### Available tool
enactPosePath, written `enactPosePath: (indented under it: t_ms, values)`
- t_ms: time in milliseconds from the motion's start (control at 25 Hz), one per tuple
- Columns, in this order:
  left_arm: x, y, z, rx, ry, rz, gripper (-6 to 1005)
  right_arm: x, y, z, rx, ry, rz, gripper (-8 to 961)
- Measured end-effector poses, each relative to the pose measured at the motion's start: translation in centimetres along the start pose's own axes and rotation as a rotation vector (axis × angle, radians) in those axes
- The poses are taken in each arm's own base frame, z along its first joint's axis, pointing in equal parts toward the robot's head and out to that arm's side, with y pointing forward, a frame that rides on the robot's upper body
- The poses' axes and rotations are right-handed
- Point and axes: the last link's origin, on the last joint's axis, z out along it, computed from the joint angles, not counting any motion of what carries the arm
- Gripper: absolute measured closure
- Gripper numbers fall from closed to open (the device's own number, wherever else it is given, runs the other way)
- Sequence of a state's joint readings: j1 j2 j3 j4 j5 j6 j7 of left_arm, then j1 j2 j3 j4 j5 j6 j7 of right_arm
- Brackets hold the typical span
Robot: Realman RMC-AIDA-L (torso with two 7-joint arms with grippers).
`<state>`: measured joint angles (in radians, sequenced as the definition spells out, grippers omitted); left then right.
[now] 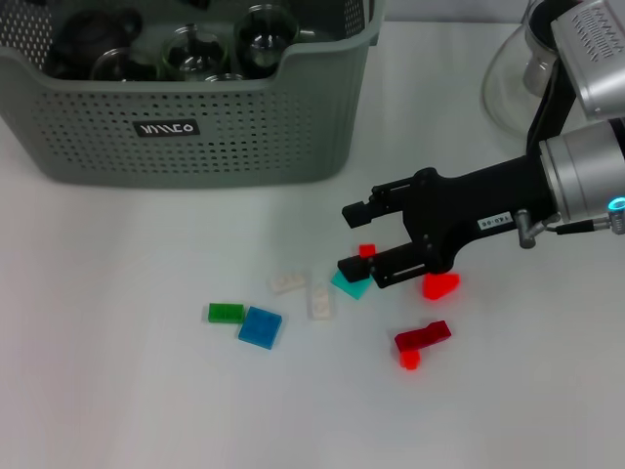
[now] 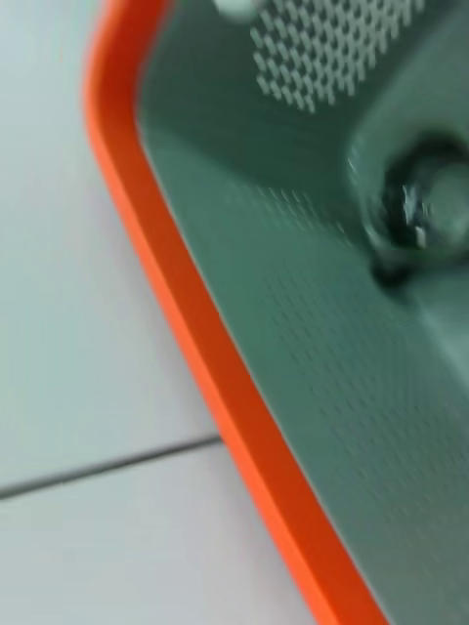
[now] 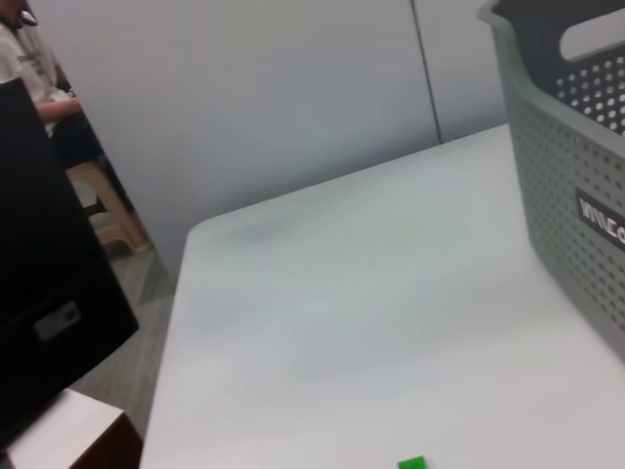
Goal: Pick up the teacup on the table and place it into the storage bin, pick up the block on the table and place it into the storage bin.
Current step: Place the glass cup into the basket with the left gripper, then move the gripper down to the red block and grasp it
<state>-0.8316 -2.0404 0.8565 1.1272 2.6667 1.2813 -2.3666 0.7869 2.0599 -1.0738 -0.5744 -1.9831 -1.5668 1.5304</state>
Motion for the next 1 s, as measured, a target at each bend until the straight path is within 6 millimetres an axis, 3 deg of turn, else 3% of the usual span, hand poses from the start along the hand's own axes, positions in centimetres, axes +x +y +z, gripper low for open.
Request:
enactPosePath:
  t_ms: [80,160,400,440,640,1000]
  values:
    - [0.2,1.0,-1.7,-0.101,0.037,-0.006,146,-0.1,0.2,-0.1,-0.012,0.002,-0.003,186]
    - [0.1,2.3,-4.1,-0.247,0.12,-0.012,138,0.0,0.2,-0.2,-0.017,0.009,-0.006,187]
    - [-0.9,4.1,-6.7,-0.445,0.241,0.015,121,-0.1,0.4,-1.2,-0.042,0.019,-0.023,186]
    - [-2.4,4.7,-7.5,-0.546,0.305,0.032,121,-0.2,0.4,-1.5,-0.045,0.02,-0.026,186]
    - [-6.8,6.8,-7.8,-0.759,0.389,0.093,122,-0.4,0.6,-2.3,-0.068,0.034,-0.027,186]
    - [-13.0,8.5,-6.5,-0.905,0.408,0.158,124,-0.7,0.4,-2.0,-0.09,0.129,-0.022,186]
